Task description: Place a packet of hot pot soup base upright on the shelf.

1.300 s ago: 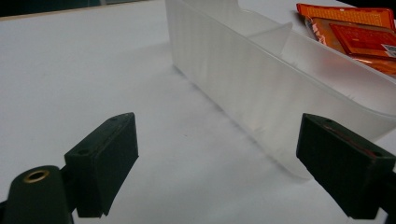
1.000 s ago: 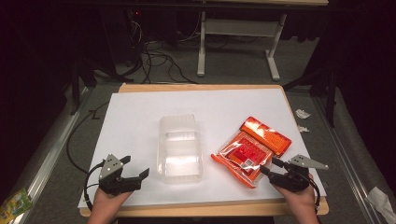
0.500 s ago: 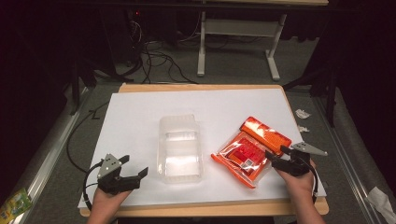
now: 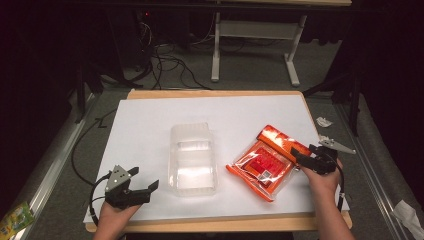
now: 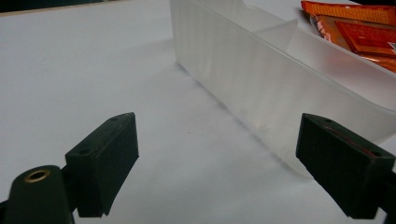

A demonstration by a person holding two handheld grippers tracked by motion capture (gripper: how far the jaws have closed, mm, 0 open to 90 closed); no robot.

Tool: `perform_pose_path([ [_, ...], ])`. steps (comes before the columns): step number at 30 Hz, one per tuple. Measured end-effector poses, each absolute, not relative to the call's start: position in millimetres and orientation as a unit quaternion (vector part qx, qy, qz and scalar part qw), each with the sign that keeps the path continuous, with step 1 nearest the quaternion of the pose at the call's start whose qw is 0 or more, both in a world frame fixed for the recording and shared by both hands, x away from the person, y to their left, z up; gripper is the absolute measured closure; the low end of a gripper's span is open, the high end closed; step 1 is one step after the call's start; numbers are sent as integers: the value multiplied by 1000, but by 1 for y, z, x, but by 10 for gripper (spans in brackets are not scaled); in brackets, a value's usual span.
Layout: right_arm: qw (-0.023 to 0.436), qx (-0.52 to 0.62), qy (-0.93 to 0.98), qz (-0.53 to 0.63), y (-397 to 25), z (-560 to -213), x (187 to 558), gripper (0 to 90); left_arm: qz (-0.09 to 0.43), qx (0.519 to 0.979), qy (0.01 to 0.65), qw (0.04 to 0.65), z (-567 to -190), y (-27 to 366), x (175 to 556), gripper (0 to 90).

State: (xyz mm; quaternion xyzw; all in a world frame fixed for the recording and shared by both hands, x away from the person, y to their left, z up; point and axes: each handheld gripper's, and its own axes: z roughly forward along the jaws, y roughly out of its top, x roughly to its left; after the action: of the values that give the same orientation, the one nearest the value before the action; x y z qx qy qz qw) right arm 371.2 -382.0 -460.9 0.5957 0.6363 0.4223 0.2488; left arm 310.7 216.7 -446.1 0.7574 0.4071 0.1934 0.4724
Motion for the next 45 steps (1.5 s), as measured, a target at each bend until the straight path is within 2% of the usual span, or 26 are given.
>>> perform_pose_path([
  [12,200,644,614,411,-401,-475,386,173,193,756,411,471,-447,217,311,135],
  [16,188,645,612,417,-405,-477,387,203,193,756,412,471,-447,217,311,135],
  [19,175,645,613,422,-405,-478,387,249,193,756,412,471,-448,217,311,136],
  [24,164,634,615,440,-406,-478,386,392,192,758,410,470,-448,217,311,136],
  [26,164,628,614,449,-405,-476,384,469,193,758,410,469,-448,217,311,136],
  [27,168,615,617,461,-403,-473,382,550,193,757,410,470,-448,217,311,136],
  [28,168,615,617,461,-403,-473,382,550,193,758,410,470,-447,217,311,136],
  [31,179,605,623,461,-399,-470,379,642,193,758,409,470,-447,217,311,136],
  [33,171,605,623,465,-400,-471,379,684,191,758,408,472,-447,216,311,136],
  [37,163,606,624,466,-400,-474,380,716,189,758,406,474,-447,214,311,136],
  [45,168,620,626,443,-397,-477,382,725,187,755,404,481,-445,214,310,136],
])
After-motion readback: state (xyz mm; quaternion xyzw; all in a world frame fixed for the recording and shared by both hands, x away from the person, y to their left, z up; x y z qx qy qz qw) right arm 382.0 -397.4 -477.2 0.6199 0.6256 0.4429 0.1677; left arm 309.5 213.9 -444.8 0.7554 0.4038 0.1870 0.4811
